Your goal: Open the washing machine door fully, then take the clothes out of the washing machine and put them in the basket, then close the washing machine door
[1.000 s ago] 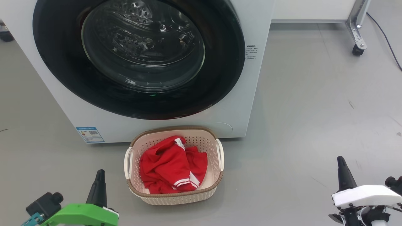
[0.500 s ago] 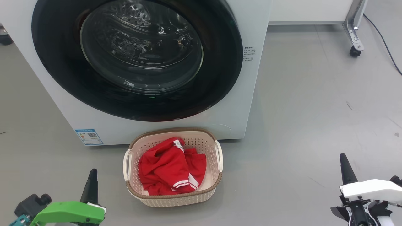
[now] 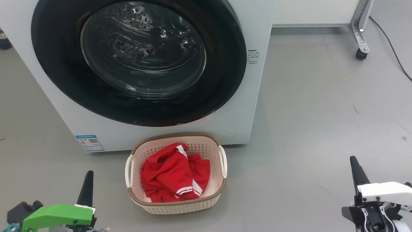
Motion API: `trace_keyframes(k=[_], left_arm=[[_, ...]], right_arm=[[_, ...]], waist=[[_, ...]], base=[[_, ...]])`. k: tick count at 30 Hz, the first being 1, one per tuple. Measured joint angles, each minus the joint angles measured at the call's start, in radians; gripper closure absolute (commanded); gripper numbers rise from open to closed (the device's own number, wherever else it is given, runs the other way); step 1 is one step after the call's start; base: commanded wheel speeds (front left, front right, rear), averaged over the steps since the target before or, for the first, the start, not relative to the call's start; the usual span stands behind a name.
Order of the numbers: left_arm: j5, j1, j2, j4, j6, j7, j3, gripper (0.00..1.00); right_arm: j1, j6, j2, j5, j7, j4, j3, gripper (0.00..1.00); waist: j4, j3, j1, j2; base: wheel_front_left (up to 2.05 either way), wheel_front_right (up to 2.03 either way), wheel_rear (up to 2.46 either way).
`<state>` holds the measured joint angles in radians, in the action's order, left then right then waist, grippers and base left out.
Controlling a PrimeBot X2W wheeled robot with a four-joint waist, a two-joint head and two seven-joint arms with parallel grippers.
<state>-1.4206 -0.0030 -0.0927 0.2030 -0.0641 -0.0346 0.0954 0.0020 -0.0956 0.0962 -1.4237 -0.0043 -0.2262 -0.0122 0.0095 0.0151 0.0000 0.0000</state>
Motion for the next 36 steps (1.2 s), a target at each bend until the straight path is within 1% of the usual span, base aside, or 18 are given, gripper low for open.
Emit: trace_keyframes(k=[19,24,36], left_arm=[[-0.259,-0.026,-0.013,0.038,-0.045,0.053,-0.06,1.0],[-0.28,-0.034,-0.014,0.042,-0.047,0.053,-0.062,1.0],[-0.28,-0.038,-0.014,0.049,-0.048,0.053,-0.063,1.0]], right_arm=[[-0.045,-0.018,-0.007,-0.226,0.055,-0.037,-0.049,1.0],[-0.055,-0.018,-0.009,-0.236,0.056,-0.04,-0.05,1.0],[-0.055,-0.018,-0.009,-0.236,0.056,-0.042,-0.051,1.0]], waist=[[-0.01,-0.011,0.0,0.0],[-0.01,-0.012,0.0,0.0],[-0.01,-0.012,0.0,0.0]], base=[[0.0,0.0,0.0],[0.0,0.0,0.0],[0.0,0.0,0.0]])
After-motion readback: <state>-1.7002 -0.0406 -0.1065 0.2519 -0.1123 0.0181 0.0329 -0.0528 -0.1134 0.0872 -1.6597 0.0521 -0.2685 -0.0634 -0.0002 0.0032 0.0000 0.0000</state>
